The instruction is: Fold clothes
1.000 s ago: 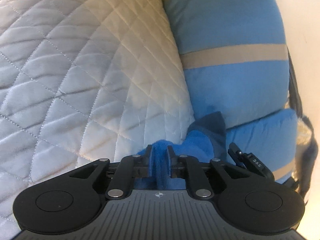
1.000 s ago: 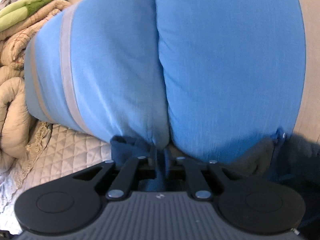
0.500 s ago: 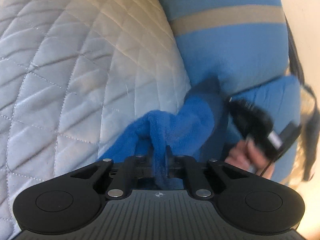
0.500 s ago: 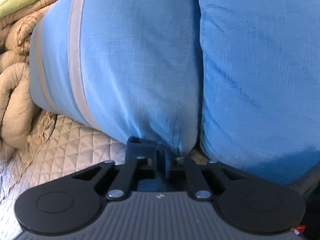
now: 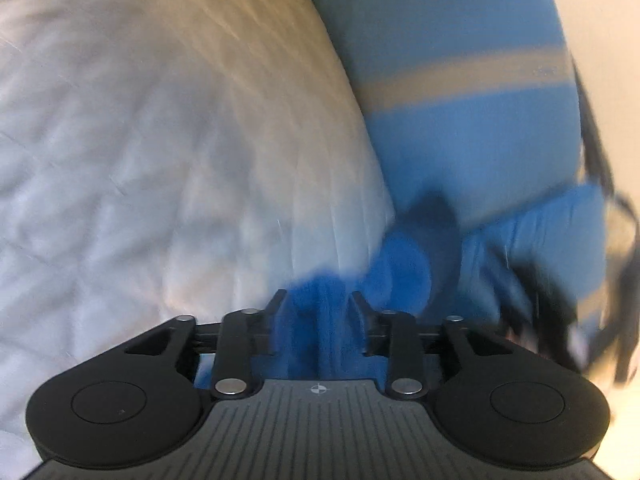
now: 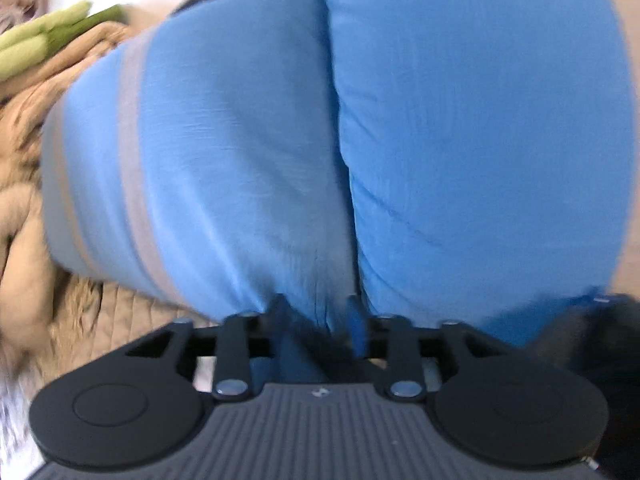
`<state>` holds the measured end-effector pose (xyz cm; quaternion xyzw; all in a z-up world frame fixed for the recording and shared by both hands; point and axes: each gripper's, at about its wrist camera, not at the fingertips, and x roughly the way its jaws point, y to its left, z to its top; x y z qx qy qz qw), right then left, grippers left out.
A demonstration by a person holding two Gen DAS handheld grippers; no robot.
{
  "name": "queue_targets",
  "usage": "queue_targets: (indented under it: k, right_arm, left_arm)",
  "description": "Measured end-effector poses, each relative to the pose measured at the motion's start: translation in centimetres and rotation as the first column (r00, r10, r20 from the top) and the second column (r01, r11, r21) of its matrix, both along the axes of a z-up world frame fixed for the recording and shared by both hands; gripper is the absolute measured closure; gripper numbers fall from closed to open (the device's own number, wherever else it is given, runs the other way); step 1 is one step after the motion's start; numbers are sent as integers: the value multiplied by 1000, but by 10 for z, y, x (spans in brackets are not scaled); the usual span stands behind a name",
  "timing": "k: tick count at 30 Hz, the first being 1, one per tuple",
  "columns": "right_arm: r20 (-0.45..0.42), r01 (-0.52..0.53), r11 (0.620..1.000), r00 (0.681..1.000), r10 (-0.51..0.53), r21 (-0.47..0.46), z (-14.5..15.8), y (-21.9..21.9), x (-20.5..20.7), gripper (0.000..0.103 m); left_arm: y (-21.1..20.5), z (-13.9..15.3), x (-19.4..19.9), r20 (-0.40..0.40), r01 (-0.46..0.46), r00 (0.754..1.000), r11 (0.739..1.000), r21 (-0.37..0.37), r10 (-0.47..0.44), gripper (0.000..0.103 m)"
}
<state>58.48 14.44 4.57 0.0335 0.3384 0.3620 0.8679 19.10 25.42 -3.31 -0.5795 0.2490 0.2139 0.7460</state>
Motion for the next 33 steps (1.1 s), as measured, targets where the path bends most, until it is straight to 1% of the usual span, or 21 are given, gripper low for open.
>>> queue_targets:
  k: [1, 3, 5, 7, 8, 10, 12, 14, 16, 19, 21, 22, 23, 25, 26, 28, 30, 33]
  right_arm:
    - [-9, -7, 1000, 1000, 7, 7, 4, -11, -8, 48]
    - [-27, -20, 1000, 999, 21, 21, 13, -33, -26, 37]
    - [-51, -25, 998, 998, 27, 52, 23, -63, -48, 34]
    - [-72, -36, 997, 997, 41, 73, 32, -95, -71, 27]
    - [-80, -38, 996, 996, 44, 78, 36, -113, -82, 20]
    - [-84, -39, 995, 995, 47, 92, 43, -145, -110, 17]
    - [-81, -39, 996, 996, 45, 82, 45, -167, -138, 13]
    - [-60, -41, 997, 997, 45, 61, 42, -178, -172, 12]
    - [-31, -49, 998, 998, 51, 36, 36, -179, -200, 11]
    - [43, -89, 995, 995, 91, -51, 25, -159, -237, 10]
    - [123, -111, 982, 984, 130, -150, 16, -129, -252, 10]
    - [176, -124, 970, 971, 163, -209, 10, -114, -260, 10]
    - [240, -126, 953, 951, 195, -276, 3, -99, -268, 10]
    - [372, -74, 901, 894, 250, -427, -15, -67, -283, 10]
    - [407, -53, 872, 869, 279, -486, -25, -56, -288, 10]
    - [438, -22, 818, 836, 331, -575, -41, -43, -293, 10]
    - [462, 11, 754, 796, 391, -656, -52, -36, -298, 10]
    - [485, 81, 642, 728, 485, -763, -63, -31, -306, 11]
  left_arm:
    - [5, 3, -5, -4, -18, 1000, 1000, 6, 18, 68]
    - [12, 8, -12, -14, -40, 999, 999, 24, 41, 67]
    - [15, 14, -13, -36, -25, 999, 998, 62, 27, 63]
    - [15, 20, -6, -89, 41, 996, 991, 128, -29, 59]
    - [14, 22, -2, -116, 78, 991, 984, 162, -60, 59]
    - [11, 24, 6, -152, 148, 982, 962, 228, -115, 58]
    - [9, 21, 12, -194, 197, 970, 945, 260, -149, 58]
    - [9, 19, 18, -220, 245, 957, 930, 273, -188, 58]
    - [8, 17, 21, -220, 270, 952, 923, 274, -213, 58]
    - [5, 17, 14, -202, 241, 961, 934, 265, -191, 58]
    - [4, 16, 9, -185, 236, 964, 938, 255, -192, 58]
    - [4, 16, 7, -180, 240, 963, 938, 252, -198, 57]
    - [4, 16, 8, -180, 253, 961, 934, 251, -211, 57]
    - [4, 15, 9, -177, 278, 955, 928, 249, -238, 57]
    - [4, 14, 9, -167, 286, 954, 926, 245, -251, 57]
    - [6, 12, 10, -141, 302, 951, 925, 232, -275, 57]
    - [9, 8, 10, -89, 308, 951, 932, 192, -296, 57]
    - [14, 2, 8, 0, 295, 955, 949, 112, -297, 57]
